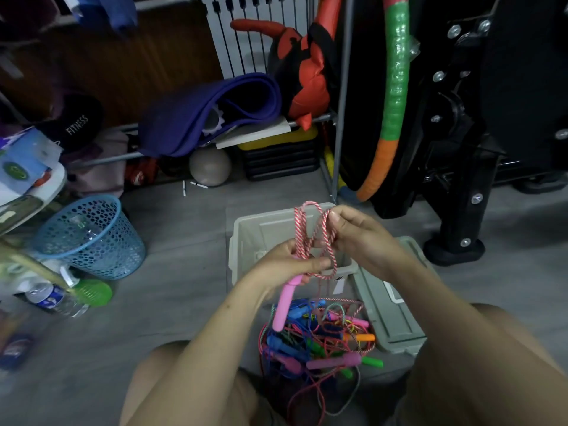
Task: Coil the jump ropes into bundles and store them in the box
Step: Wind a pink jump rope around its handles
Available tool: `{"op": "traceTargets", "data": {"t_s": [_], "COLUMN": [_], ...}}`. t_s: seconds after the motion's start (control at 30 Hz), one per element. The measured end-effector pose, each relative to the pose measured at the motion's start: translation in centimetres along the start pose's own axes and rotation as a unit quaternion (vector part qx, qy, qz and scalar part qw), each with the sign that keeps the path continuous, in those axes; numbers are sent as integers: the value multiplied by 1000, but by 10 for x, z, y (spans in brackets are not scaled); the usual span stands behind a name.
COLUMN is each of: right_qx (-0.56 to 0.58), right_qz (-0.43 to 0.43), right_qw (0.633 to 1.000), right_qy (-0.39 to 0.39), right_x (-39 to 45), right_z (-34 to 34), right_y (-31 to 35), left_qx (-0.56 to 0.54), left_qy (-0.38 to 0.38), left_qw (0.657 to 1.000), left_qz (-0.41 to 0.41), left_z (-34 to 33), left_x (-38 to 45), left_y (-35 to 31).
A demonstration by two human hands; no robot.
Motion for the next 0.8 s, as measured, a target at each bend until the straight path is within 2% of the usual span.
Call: {"op": "traceTargets", "data": {"t_s": [0.13, 0.3, 0.43, 0.7, 0.8], "right_qx": [89, 65, 60, 110, 133], "right_qz": [46, 62, 33, -8, -15], "right_qw": [994, 986, 987, 982, 977], "right_qy": [-46, -142, -146, -153, -168], "right_x": [5, 7, 7, 7, 7], "right_z": [1, 26, 24, 19, 24], "right_y": [13, 19, 9, -5, -8], "left_qx": [-5, 2, 22, -51, -70], "left_qy": [29, -33, -28, -55, -41], "left_qw": [1000, 999, 999, 996, 994], "left_qz": [0, 21, 39, 55, 67], "left_z": [-17, 6, 7, 1, -2], "left_x": [2, 5, 3, 6, 5], "left_y": [1, 4, 7, 10, 10]}}
Point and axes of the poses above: each hand's wrist, its own x-axis towards the middle knuckle, its own z-axis out of the back of the hand, y = z × x, the point moved 10 cm from there along x, towards the middle knuckle, and after that the axes turned 7 degrees about x, right-handed, at the moved point
